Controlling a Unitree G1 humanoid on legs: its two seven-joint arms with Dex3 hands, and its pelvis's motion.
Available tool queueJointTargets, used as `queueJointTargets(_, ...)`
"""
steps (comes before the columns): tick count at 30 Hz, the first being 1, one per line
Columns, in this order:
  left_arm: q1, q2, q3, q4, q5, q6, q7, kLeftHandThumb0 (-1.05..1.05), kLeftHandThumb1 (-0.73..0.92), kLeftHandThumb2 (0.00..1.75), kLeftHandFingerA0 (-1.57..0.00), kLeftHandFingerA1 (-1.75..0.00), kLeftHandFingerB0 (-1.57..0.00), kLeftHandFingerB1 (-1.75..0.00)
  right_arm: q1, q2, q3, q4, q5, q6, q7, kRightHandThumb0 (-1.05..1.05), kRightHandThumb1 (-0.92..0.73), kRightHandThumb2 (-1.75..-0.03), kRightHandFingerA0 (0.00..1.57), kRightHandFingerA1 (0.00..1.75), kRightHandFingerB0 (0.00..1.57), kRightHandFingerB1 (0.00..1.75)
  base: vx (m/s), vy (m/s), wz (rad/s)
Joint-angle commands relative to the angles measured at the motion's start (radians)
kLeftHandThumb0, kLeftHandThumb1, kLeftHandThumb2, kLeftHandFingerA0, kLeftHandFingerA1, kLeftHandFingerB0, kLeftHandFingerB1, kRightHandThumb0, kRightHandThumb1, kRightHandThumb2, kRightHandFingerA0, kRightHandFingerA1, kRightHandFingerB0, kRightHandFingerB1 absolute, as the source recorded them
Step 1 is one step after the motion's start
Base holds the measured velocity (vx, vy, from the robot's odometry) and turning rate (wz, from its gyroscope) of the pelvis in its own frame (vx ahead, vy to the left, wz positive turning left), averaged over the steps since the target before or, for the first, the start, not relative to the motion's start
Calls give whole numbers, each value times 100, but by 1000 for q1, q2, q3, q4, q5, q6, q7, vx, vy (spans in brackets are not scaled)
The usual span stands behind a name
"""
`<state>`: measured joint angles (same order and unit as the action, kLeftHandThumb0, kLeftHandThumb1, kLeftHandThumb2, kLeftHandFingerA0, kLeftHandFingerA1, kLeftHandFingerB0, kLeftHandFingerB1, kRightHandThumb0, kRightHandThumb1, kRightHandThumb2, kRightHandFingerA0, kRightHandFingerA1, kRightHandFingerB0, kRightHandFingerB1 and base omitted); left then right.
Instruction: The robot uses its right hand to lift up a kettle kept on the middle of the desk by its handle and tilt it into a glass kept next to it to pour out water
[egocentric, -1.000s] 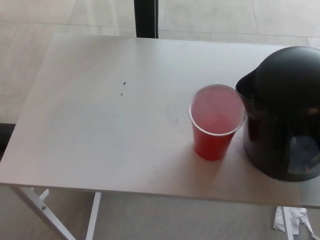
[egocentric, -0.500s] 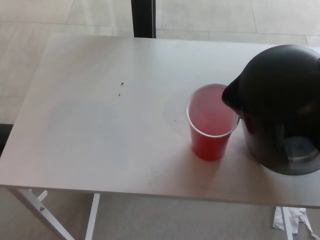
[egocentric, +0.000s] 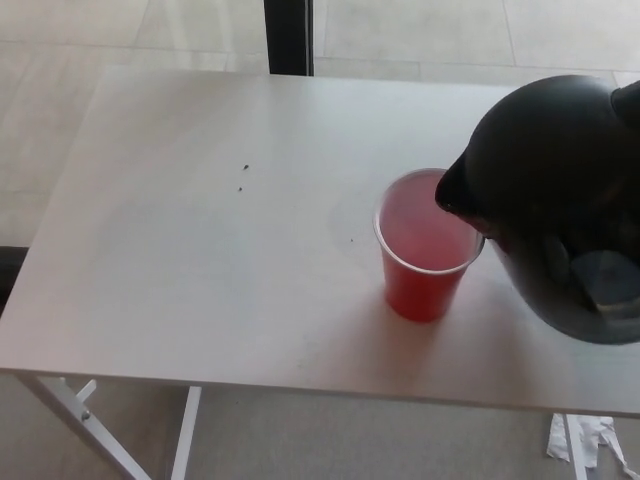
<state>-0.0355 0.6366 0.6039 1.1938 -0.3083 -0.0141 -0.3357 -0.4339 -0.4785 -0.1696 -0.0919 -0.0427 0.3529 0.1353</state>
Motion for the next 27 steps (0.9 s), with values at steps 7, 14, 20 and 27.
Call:
queueJointTargets(7,-13,41,-9,-7,-7,16,7,-105,38,124,-129,-112,-92,-156,-129,-100,103,-82,-66,108,79,-14,-38,-126,96,173,89,145,0,0,0)
queueJointTargets(14,-27,44,-7,-5,-10,24,14,-105,37,124,-132,-106,-92,-157,-170,-127,181,-127,-103,99,137,-18,-52,-108,96,171,86,150,0,0,0)
queueJointTargets(20,-37,52,-14,-5,-2,10,4,-105,39,123,-126,-113,-91,-157,-179,-155,264,-175,-182,115,153,-18,-44,-117,123,136,101,118,0,0,0)
queueJointTargets(27,-53,60,-7,-9,-14,33,-1,-105,35,122,-133,-107,-95,-154,-154,-155,302,-168,-223,23,148,-13,-39,-124,90,175,78,159,0,0,0)
